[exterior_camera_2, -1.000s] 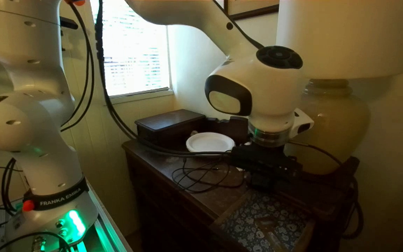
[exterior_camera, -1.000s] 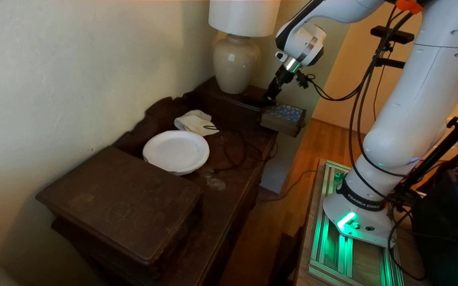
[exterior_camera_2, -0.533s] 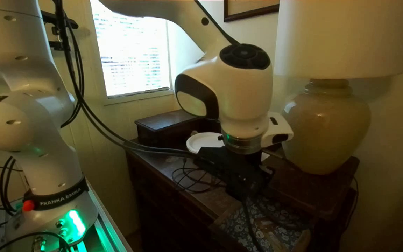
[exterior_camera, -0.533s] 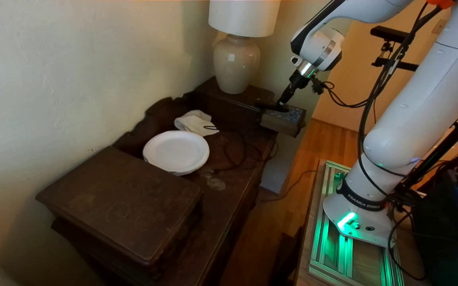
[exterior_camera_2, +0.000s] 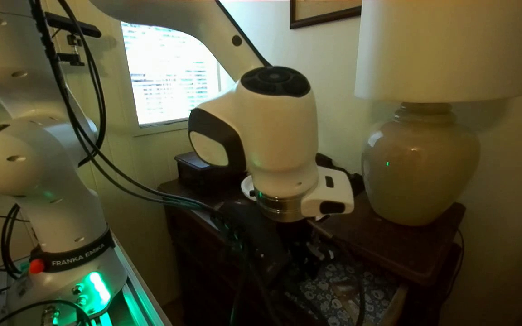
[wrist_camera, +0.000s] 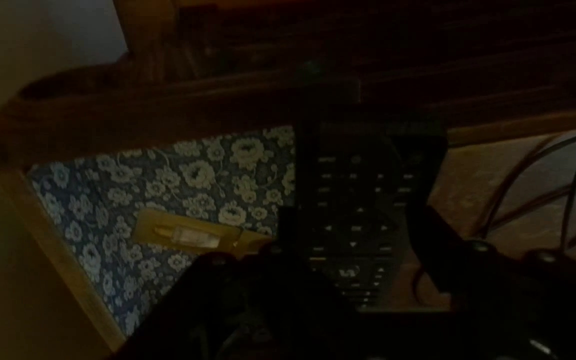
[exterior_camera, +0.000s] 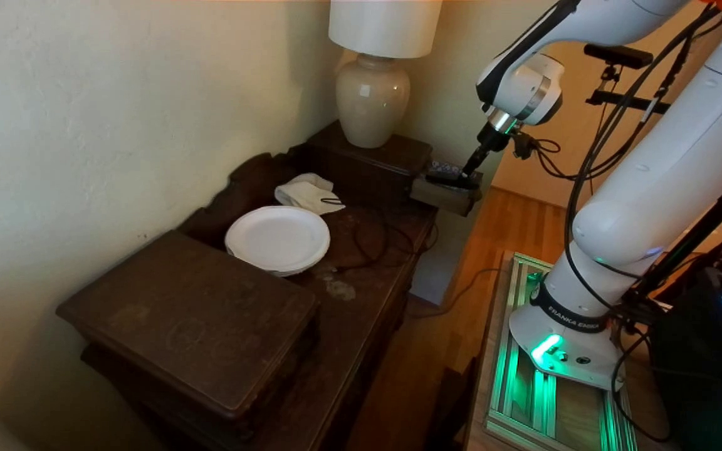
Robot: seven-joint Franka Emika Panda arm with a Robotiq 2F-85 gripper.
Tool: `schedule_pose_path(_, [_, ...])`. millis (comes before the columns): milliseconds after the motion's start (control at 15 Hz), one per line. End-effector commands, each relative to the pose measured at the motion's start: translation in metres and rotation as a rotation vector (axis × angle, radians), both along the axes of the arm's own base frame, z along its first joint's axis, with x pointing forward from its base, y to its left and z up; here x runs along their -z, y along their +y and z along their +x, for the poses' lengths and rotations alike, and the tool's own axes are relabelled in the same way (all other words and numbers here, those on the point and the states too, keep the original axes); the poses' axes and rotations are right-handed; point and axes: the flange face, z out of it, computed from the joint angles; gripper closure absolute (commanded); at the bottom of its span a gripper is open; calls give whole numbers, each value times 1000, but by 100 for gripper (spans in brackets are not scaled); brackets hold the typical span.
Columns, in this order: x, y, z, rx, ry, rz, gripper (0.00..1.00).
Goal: Pick up the remote and put it in the open drawer
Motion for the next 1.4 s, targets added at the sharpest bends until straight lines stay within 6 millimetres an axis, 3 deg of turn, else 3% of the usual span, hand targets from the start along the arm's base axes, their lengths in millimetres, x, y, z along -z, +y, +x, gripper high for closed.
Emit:
schedule_pose_path(0, [6,-1,-15,69,57,9,65])
schedule_pose_path(467, [9,-30,-28,168,70,8,65])
schedule_pose_path(733, [3,-55,-21,128,81,-61,65])
schedule_pose_path(1000, [-11,-79,3,36,61,-134,65])
schedule_pose_path(1333, [-5,-76,45,-78,30,-128,65])
